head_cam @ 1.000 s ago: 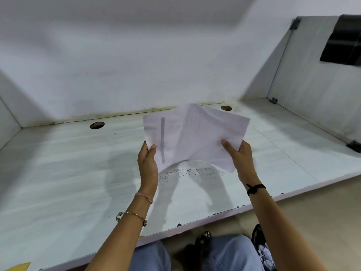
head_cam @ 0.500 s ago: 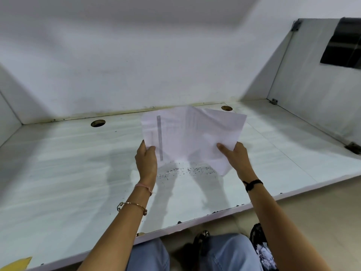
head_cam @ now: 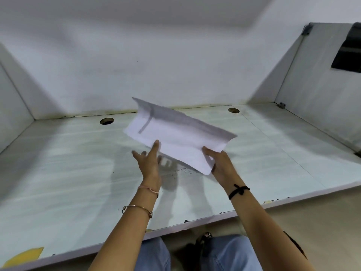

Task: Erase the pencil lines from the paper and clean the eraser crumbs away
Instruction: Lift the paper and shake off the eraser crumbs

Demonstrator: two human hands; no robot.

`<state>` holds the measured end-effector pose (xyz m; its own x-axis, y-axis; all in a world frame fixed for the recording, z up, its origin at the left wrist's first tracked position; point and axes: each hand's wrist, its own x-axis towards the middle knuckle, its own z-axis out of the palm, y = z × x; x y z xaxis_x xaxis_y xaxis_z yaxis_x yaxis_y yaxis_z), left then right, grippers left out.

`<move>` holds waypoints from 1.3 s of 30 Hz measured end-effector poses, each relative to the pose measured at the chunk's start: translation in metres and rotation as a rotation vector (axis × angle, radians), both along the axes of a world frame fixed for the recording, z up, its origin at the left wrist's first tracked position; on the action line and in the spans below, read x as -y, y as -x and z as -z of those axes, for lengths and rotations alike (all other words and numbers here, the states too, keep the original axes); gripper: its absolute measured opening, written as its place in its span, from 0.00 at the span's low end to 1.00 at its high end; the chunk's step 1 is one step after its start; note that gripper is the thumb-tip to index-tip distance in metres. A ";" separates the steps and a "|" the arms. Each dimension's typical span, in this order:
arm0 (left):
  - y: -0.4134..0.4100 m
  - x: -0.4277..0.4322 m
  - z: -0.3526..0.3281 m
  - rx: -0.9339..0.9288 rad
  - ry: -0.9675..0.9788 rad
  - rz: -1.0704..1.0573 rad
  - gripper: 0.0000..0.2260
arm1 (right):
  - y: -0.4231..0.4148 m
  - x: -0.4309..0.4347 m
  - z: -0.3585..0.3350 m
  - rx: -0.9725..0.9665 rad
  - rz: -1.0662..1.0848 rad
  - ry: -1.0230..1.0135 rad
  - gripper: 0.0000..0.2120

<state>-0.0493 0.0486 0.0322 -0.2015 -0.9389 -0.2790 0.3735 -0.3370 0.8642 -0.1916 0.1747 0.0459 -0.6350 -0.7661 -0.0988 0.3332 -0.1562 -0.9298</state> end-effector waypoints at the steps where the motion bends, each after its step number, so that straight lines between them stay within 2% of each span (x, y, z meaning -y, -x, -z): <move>1: -0.002 0.000 0.003 -0.025 0.009 0.000 0.41 | -0.005 0.002 0.003 0.009 -0.030 -0.006 0.14; 3: -0.009 -0.001 0.005 0.021 0.093 -0.030 0.29 | -0.012 0.006 0.008 -0.047 -0.115 -0.042 0.15; 5: -0.020 0.001 0.003 0.117 0.168 -0.076 0.24 | -0.016 0.009 0.005 -0.118 -0.140 -0.068 0.17; 10: -0.068 0.021 -0.001 0.292 0.291 -0.066 0.25 | -0.009 0.024 -0.023 -0.163 0.002 -0.067 0.20; 15: -0.116 0.045 -0.011 0.289 0.363 0.010 0.22 | -0.033 0.052 -0.039 -0.496 -0.311 -0.253 0.17; 19: -0.158 0.061 -0.015 0.378 0.362 -0.109 0.23 | -0.072 0.092 -0.021 -0.628 -0.316 -0.267 0.14; 21: -0.182 0.062 -0.015 0.486 0.313 -0.183 0.25 | -0.097 0.110 -0.007 -0.636 -0.290 -0.267 0.11; 23: -0.203 0.060 -0.013 0.676 0.305 -0.252 0.28 | -0.123 0.123 0.007 -0.603 -0.296 -0.260 0.11; 26: -0.225 0.054 -0.006 1.187 0.381 -0.250 0.30 | -0.161 0.134 0.026 -0.556 -0.333 -0.253 0.11; 28: -0.232 0.053 0.004 1.408 0.478 -0.105 0.27 | -0.183 0.140 0.036 -0.554 -0.356 -0.258 0.11; 31: -0.229 0.051 0.023 1.519 0.566 0.188 0.25 | -0.209 0.143 0.046 -0.551 -0.394 -0.249 0.12; 34: -0.227 0.044 0.045 1.574 0.524 0.356 0.23 | -0.221 0.145 0.050 -0.664 -0.441 -0.271 0.11; 39: -0.239 0.039 0.049 1.661 0.490 0.227 0.23 | -0.203 0.146 0.050 -0.926 -0.290 -0.271 0.09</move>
<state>0.1896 0.0093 -0.0166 -0.1488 -0.9884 -0.0307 -0.9516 0.1346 0.2762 0.0110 0.0292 -0.0039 -0.3429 -0.9281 0.1454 -0.5470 0.0714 -0.8341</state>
